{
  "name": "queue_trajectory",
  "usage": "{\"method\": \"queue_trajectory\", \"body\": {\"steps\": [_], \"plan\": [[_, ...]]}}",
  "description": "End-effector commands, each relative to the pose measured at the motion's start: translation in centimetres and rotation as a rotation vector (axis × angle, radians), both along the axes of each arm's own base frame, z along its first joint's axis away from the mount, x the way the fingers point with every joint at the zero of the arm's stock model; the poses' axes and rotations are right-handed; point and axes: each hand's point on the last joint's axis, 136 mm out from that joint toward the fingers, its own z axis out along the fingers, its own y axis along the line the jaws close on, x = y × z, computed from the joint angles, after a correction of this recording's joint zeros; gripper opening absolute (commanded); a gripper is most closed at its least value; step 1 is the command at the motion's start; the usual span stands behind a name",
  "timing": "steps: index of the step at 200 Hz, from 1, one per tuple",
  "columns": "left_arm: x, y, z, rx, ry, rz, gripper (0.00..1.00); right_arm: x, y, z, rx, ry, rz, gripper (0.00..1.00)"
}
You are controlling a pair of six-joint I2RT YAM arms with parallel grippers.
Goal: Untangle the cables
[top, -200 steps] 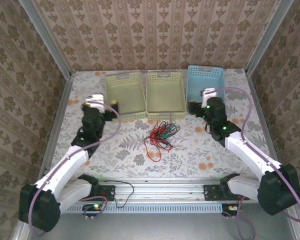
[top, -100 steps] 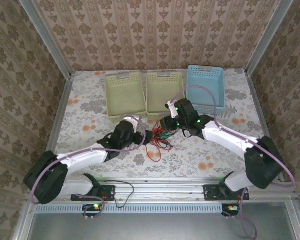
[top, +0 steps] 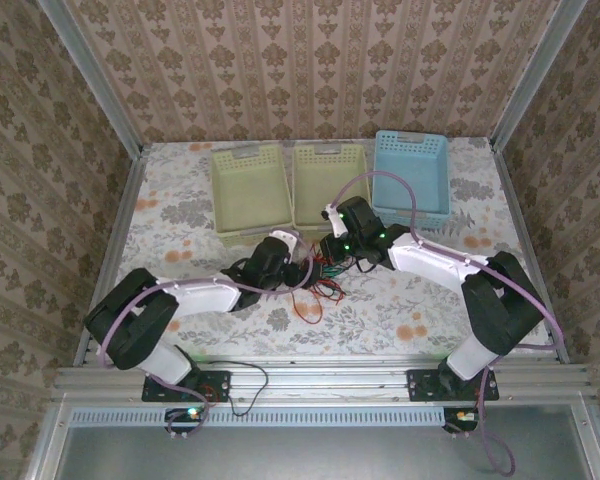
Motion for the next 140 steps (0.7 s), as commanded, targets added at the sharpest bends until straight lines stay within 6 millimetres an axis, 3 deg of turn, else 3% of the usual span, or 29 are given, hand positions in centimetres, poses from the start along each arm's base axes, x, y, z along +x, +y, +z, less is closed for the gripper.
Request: {"method": "queue_trajectory", "body": {"steps": [1,48,53,86,140], "plan": [[0.9,-0.5,-0.5,-0.004,0.005,0.043,0.83,0.4,-0.3,3.4,0.031,-0.060,-0.026,0.00],[1.6,0.1,-4.1,0.090,0.058,0.095,0.69,1.5,-3.1,8.2,0.066,-0.197,-0.176,0.00],[1.6,0.2,-4.4,0.102,0.061,0.097,0.68,1.4,-3.4,9.7,0.093,-0.230,-0.193,0.00],[2.2,1.2,-5.9,0.190,0.078,0.142,0.61,1.5,-5.3,13.6,0.147,-0.325,-0.293,0.00],[2.2,2.1,-7.0,0.245,0.094,0.179,0.56,1.1,-10.8,22.3,0.205,-0.570,-0.460,0.00]]}}
